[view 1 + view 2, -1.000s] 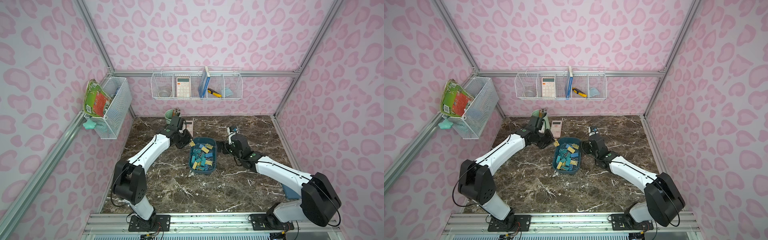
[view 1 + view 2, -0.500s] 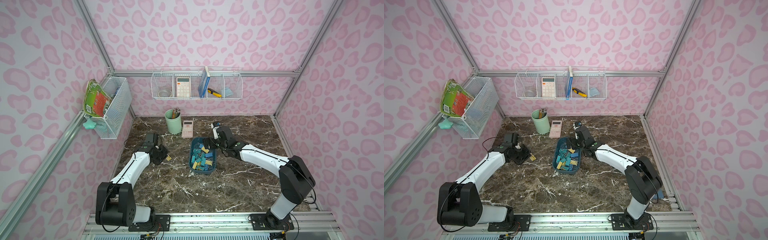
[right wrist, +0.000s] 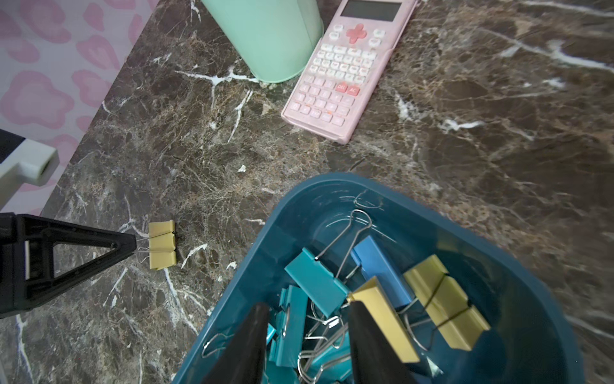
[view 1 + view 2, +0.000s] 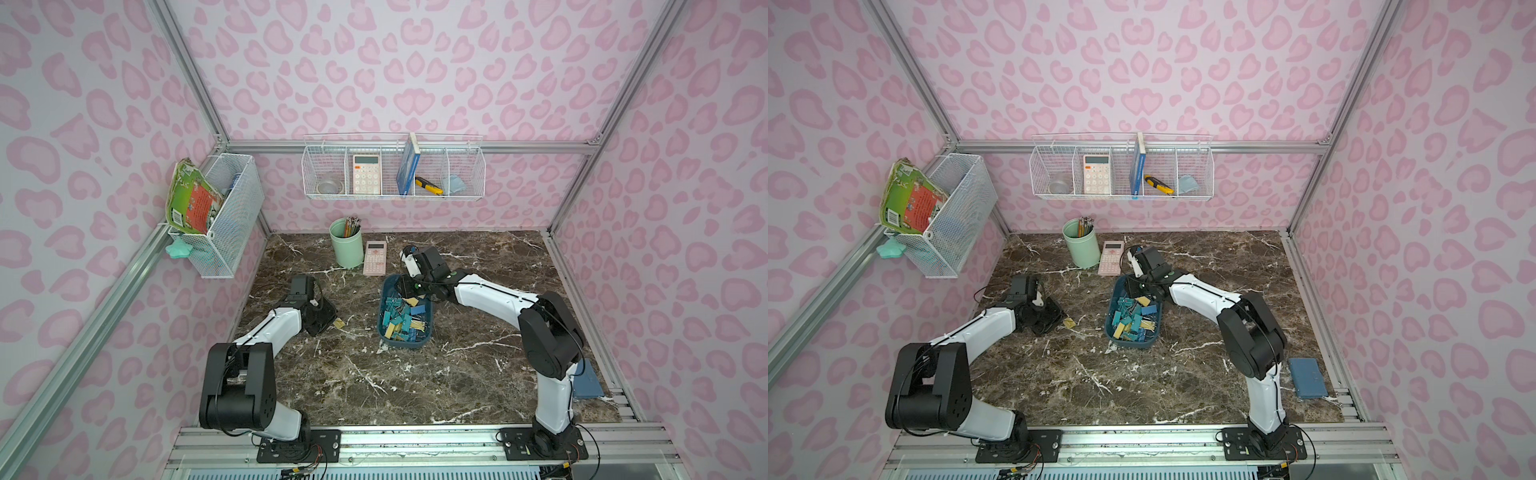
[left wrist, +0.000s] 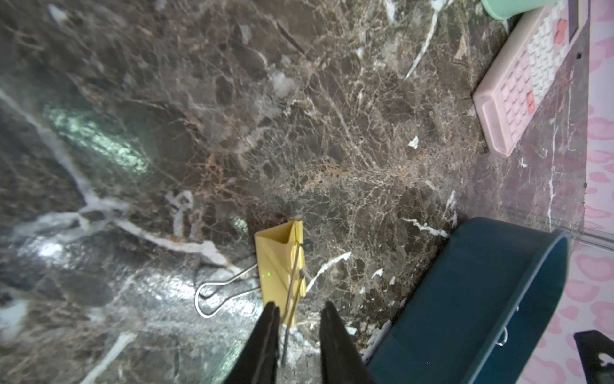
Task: Take out the binder clips from the storage box
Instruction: Place the binder clip at the center of the board, then pick up the binder clip from the storage box.
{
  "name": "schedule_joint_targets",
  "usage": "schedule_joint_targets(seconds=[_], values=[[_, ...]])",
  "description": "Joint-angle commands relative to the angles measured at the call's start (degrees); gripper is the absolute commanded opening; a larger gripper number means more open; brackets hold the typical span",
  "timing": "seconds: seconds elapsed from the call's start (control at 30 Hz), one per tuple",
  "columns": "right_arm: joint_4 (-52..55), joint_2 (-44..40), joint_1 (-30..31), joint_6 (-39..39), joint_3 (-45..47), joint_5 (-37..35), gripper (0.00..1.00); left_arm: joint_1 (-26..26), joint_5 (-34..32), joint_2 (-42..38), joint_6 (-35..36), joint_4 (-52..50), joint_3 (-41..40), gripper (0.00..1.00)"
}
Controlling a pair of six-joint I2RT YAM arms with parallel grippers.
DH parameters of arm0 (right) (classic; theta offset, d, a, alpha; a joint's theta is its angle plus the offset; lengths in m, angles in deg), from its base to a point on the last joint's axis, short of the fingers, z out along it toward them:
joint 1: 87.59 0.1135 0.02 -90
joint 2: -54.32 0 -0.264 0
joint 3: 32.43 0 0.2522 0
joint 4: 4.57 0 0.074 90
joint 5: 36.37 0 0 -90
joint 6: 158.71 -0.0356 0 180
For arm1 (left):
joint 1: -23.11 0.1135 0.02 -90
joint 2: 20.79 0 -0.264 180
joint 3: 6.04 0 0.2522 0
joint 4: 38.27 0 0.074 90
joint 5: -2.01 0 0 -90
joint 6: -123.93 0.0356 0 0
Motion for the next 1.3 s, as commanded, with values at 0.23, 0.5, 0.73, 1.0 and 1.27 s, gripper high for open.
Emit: schedule_joint_targets(seconds=[0.23,0.5,0.73,1.0,1.27], values=[[3.52,5.49,0.64,-0.35,-4.88,6.07,0.31,0.08,-2.15,-10.75,2.53,-7.76,0.88,0.68],[4.58,6.84,1.33,-1.0,-5.51,6.59,0.16,0.08,-2.7,-17.88,2.0,-12.54,2.36,0.86],[4.86,5.01,1.35,-1.7,-5.34,6.51,0.0,0.01,-2.59,-21.03,1.65,-14.0,3.1,0.86],[3.02,-2.06,0.7,-2.99,-2.81,6.39,0.0,-0.37,-0.27,-20.96,0.9,-14.13,5.8,0.87],[-0.27,-11.12,-1.89,-5.85,3.93,5.21,0.0,-2.77,0.92,-18.64,1.21,-13.74,9.48,0.87]])
